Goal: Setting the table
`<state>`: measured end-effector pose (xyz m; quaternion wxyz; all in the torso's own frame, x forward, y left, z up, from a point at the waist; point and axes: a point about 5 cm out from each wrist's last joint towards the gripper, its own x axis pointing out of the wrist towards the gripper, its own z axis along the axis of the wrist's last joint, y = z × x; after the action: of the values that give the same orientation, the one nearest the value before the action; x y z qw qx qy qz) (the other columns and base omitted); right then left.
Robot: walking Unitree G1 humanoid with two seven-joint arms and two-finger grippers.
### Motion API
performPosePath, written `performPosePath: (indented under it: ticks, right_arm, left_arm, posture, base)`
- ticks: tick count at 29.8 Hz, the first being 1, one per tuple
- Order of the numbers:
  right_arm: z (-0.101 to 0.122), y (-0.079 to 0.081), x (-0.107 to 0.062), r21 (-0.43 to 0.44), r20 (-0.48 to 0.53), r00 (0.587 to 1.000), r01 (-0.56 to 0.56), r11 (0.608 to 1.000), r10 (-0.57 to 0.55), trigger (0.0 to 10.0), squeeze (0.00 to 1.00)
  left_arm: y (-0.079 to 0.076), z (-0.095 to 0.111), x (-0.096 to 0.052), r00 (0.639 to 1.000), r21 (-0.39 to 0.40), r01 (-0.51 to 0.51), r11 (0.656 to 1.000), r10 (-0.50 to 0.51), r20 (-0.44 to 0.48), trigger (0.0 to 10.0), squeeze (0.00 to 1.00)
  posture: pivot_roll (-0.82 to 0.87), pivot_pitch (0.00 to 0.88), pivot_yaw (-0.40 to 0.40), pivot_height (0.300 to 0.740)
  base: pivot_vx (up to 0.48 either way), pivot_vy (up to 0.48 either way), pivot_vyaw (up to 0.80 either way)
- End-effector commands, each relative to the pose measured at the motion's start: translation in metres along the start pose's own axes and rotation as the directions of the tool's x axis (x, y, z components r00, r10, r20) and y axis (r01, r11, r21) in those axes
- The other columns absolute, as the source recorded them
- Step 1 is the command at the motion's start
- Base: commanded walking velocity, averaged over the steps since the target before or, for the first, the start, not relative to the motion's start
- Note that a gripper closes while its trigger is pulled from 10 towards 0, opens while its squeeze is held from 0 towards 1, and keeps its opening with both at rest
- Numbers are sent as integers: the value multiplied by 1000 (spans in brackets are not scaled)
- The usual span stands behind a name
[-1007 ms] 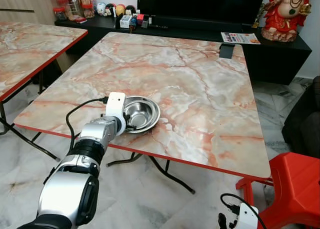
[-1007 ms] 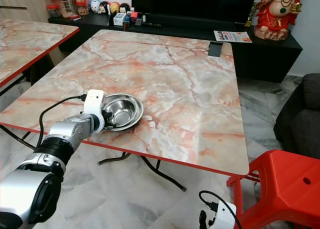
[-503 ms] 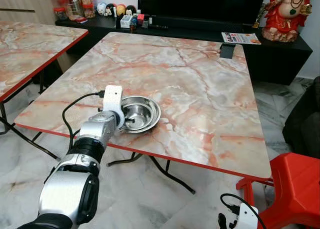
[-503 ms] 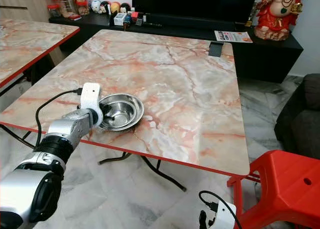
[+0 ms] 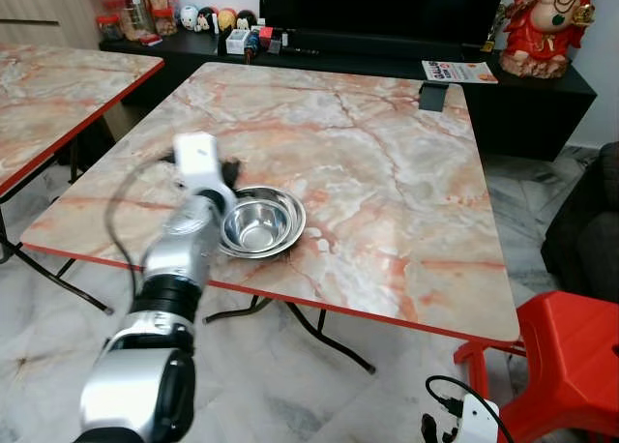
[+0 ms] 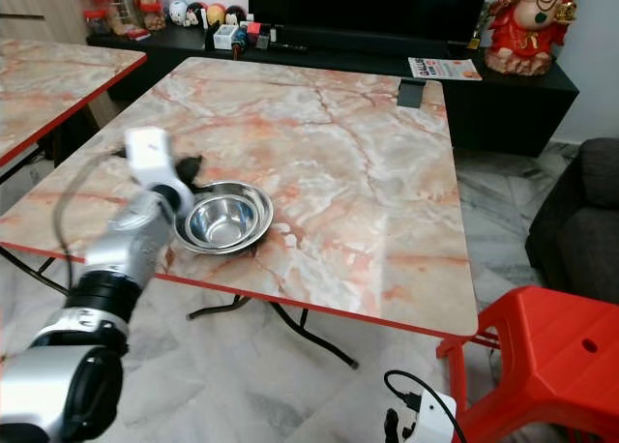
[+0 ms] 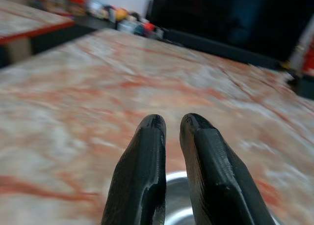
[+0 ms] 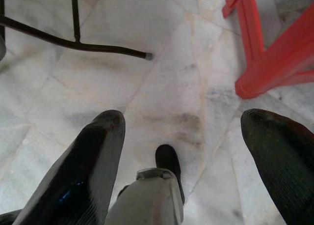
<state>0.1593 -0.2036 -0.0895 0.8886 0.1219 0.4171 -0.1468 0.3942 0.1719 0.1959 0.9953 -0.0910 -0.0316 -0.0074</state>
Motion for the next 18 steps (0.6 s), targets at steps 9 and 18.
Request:
performPosePath:
  ticks: [9, 18]
  right_arm:
    - [0, -1, 0, 15, 8, 1000, 11, 1000, -11, 10000, 0]
    - [-1, 0, -1, 4, 2, 1000, 5, 1000, -5, 10000, 0]
  left_arm:
    - [146, -11, -73, 810, 361, -580, 730, 566, 157, 10000, 0]
    - [196, -64, -129, 689, 504, -620, 602, 724, -17, 10000, 0]
  posture:
    - [-15, 0, -2, 740]
    - [2, 0, -6, 740]
  base:
    - [0, 0, 0]
    - [0, 0, 0]
